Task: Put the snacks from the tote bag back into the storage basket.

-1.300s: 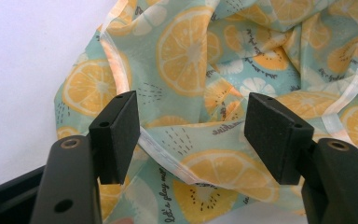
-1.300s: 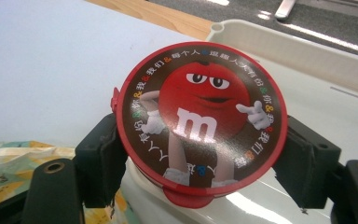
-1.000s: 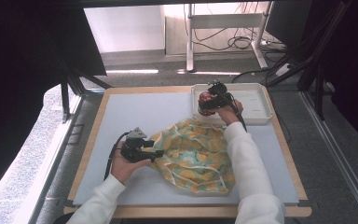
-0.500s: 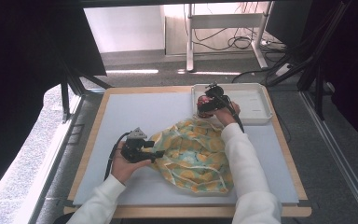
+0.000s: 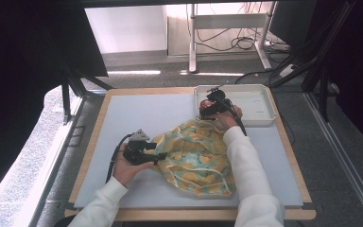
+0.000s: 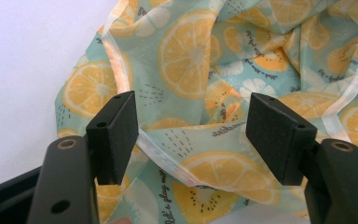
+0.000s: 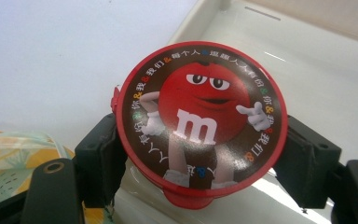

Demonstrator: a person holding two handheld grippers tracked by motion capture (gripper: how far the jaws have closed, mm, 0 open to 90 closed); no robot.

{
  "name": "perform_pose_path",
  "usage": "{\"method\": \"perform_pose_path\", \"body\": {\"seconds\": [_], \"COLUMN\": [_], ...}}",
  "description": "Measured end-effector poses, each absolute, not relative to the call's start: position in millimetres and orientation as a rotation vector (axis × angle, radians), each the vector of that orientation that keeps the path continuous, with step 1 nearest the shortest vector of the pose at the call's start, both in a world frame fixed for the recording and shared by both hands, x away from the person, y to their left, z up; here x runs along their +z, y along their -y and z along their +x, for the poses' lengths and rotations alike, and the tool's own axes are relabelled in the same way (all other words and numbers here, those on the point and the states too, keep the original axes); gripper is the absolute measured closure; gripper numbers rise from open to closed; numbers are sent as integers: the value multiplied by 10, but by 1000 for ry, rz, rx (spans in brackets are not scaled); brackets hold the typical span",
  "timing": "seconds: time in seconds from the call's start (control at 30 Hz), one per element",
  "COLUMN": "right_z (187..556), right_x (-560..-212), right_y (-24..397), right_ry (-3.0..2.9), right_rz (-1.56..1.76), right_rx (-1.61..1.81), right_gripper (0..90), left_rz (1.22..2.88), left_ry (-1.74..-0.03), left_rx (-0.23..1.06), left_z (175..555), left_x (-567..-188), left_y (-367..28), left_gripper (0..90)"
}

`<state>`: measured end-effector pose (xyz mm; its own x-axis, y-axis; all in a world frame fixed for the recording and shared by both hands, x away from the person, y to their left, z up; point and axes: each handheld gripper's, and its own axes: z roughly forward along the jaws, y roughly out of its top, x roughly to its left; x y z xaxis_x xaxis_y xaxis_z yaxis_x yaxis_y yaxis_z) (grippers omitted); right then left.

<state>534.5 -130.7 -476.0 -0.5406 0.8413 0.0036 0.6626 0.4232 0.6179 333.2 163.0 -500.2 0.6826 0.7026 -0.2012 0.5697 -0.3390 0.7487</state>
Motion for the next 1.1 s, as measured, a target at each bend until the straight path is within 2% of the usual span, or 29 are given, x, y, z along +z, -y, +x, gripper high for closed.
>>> {"method": "perform_pose_path", "body": {"seconds": [0.17, 0.33, 0.47, 0.83, 1.1], "right_z": [5343, 5304, 5260, 5076, 4776], "right_x": [-4765, -4719, -4647, -4438, -4305], "right_y": [1310, 1332, 1354, 1422, 1491], "right_ry": [-2383, -2333, -2308, -2297, -2302], "right_rz": [1311, 1323, 1324, 1262, 1197], "right_rx": [817, 860, 893, 1031, 1116], "right_gripper": [242, 167, 151, 186, 214], "left_rz": [2042, 2041, 2041, 2017, 2013], "left_ry": [-979, -980, -981, -1001, -1004], "left_rx": [201, 204, 204, 186, 194], "left_z": [3334, 3329, 3331, 3356, 3358], "left_x": [-5005, -5005, -5003, -5002, -4990], "left_y": [-1626, -1615, -1615, -1676, -1685], "left_gripper": [332, 323, 322, 322, 323]}}
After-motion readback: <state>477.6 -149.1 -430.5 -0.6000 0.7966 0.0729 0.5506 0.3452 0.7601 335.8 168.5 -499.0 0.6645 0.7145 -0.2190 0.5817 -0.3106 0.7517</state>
